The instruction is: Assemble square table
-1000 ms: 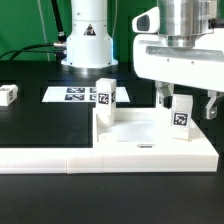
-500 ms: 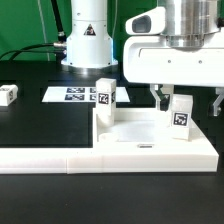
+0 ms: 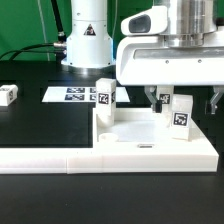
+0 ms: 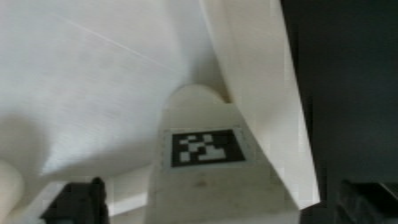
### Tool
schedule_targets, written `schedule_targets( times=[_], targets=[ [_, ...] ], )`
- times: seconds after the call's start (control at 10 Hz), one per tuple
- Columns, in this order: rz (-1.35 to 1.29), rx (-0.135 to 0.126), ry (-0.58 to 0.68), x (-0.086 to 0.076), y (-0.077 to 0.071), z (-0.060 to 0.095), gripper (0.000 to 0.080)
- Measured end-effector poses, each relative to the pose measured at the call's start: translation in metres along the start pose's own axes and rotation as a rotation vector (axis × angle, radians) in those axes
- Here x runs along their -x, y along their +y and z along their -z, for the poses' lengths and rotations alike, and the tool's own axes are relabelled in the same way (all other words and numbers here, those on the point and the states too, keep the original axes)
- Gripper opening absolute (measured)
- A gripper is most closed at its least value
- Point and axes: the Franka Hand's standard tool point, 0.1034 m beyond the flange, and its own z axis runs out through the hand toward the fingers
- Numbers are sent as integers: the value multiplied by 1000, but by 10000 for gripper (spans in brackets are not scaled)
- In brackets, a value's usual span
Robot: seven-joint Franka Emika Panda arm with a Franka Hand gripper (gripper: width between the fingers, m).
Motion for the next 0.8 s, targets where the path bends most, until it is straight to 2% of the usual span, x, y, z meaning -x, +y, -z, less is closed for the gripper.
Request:
schedule_targets(
  times=[0.2,0.6,0.8],
  targets=[
    [-1,0,0,0,0,0,287],
    [-40,-1,0,-1,2,0,291],
    [-190,-3,1,-2,3,0,291]
  ],
)
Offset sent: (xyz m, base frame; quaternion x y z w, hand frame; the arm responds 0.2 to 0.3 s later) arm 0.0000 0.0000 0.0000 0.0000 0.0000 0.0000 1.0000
